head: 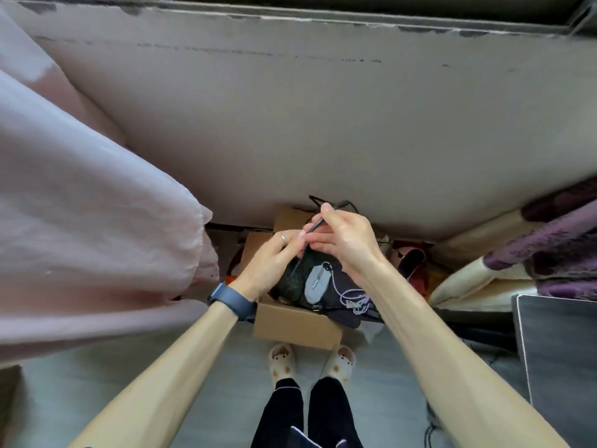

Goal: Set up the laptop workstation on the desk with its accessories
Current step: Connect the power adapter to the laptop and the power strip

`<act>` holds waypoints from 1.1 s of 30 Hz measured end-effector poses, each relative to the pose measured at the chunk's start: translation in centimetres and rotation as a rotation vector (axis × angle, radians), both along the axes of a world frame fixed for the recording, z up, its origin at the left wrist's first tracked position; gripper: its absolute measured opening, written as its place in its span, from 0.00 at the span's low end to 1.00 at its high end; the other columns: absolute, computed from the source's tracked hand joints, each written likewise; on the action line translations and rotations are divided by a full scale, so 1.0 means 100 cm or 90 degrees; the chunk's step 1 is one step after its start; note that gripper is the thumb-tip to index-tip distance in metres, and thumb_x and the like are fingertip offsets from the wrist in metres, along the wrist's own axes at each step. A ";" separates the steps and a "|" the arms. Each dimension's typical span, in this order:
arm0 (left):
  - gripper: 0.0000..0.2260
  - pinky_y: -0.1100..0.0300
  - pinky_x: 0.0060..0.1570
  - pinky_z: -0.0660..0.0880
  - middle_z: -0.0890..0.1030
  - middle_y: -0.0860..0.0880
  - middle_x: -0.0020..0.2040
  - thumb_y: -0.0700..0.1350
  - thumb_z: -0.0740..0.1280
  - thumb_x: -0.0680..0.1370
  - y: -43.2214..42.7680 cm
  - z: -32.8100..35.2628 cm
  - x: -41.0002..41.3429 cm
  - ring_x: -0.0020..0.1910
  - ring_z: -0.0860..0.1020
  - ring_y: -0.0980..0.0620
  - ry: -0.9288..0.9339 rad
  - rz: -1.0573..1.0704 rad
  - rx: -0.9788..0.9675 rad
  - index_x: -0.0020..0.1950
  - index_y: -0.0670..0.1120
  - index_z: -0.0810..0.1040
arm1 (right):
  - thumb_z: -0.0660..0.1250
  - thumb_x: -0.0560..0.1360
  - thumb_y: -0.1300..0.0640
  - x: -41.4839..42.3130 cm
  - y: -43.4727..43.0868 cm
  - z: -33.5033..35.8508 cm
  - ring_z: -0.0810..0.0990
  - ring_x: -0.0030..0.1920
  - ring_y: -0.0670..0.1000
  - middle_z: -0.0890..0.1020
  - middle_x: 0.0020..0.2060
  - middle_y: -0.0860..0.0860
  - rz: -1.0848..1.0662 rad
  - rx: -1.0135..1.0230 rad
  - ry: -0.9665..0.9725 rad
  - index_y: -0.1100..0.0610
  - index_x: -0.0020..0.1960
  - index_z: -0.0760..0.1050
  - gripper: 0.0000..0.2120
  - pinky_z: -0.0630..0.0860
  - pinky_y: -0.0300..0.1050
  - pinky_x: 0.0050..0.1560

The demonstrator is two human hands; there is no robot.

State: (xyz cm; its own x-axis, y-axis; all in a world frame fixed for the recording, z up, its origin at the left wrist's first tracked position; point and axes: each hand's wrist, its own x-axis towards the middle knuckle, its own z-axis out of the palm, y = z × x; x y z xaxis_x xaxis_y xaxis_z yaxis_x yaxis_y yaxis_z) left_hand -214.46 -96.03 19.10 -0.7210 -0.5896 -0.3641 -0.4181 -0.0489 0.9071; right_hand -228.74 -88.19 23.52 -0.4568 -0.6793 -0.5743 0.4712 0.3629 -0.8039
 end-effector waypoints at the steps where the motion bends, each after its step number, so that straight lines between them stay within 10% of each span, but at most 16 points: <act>1: 0.19 0.60 0.51 0.69 0.78 0.59 0.39 0.56 0.59 0.83 -0.001 0.016 -0.003 0.45 0.75 0.64 0.006 0.013 -0.015 0.42 0.44 0.79 | 0.62 0.84 0.51 -0.003 0.002 0.012 0.86 0.40 0.52 0.87 0.43 0.58 0.001 -0.009 -0.010 0.62 0.49 0.79 0.15 0.79 0.39 0.38; 6: 0.24 0.54 0.57 0.74 0.82 0.46 0.36 0.61 0.63 0.77 -0.012 0.066 -0.014 0.48 0.80 0.49 0.050 0.113 -0.044 0.31 0.45 0.81 | 0.68 0.80 0.49 -0.027 0.031 0.030 0.85 0.42 0.48 0.87 0.53 0.54 -0.031 0.073 0.095 0.55 0.53 0.79 0.09 0.76 0.42 0.43; 12: 0.19 0.60 0.49 0.75 0.74 0.47 0.24 0.50 0.70 0.72 -0.019 0.127 -0.015 0.43 0.83 0.45 0.148 0.133 -0.008 0.24 0.42 0.73 | 0.81 0.63 0.40 -0.036 0.074 0.018 0.68 0.71 0.56 0.57 0.76 0.48 0.213 0.155 0.405 0.38 0.79 0.54 0.53 0.70 0.57 0.71; 15: 0.19 0.59 0.49 0.76 0.71 0.49 0.21 0.48 0.69 0.72 -0.018 0.151 -0.019 0.40 0.83 0.44 0.179 0.155 0.015 0.22 0.47 0.72 | 0.79 0.61 0.33 -0.031 0.074 0.020 0.64 0.75 0.56 0.54 0.79 0.46 0.323 0.165 0.415 0.30 0.76 0.55 0.51 0.66 0.58 0.74; 19: 0.18 0.58 0.48 0.75 0.68 0.49 0.20 0.48 0.69 0.71 -0.019 0.175 -0.014 0.38 0.83 0.44 0.197 0.183 0.028 0.23 0.45 0.69 | 0.66 0.75 0.36 -0.017 0.061 0.030 0.78 0.50 0.48 0.81 0.49 0.47 0.320 0.127 0.534 0.48 0.53 0.81 0.17 0.76 0.54 0.59; 27: 0.26 0.59 0.35 0.66 0.64 0.50 0.22 0.56 0.72 0.74 -0.030 0.182 0.009 0.29 0.64 0.48 0.137 0.273 0.007 0.25 0.47 0.63 | 0.61 0.84 0.47 -0.024 0.069 0.097 0.76 0.30 0.46 0.79 0.26 0.47 -0.028 0.052 0.585 0.58 0.33 0.80 0.25 0.68 0.33 0.34; 33: 0.24 0.62 0.28 0.63 0.57 0.48 0.28 0.54 0.67 0.79 -0.018 0.200 0.003 0.29 0.58 0.49 0.144 0.206 -0.002 0.33 0.48 0.57 | 0.69 0.77 0.48 -0.028 0.083 0.172 0.58 0.29 0.48 0.59 0.24 0.46 -0.114 -0.015 0.608 0.54 0.27 0.58 0.27 0.56 0.48 0.32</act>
State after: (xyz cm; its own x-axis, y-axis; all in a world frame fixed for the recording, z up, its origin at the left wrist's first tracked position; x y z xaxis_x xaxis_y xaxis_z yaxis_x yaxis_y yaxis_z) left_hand -214.15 -97.79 39.14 -0.5596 -0.8002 -0.2157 -0.1713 -0.1430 0.9748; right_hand -231.54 -79.91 40.72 -0.8213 -0.5608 0.1045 -0.3367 0.3287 -0.8824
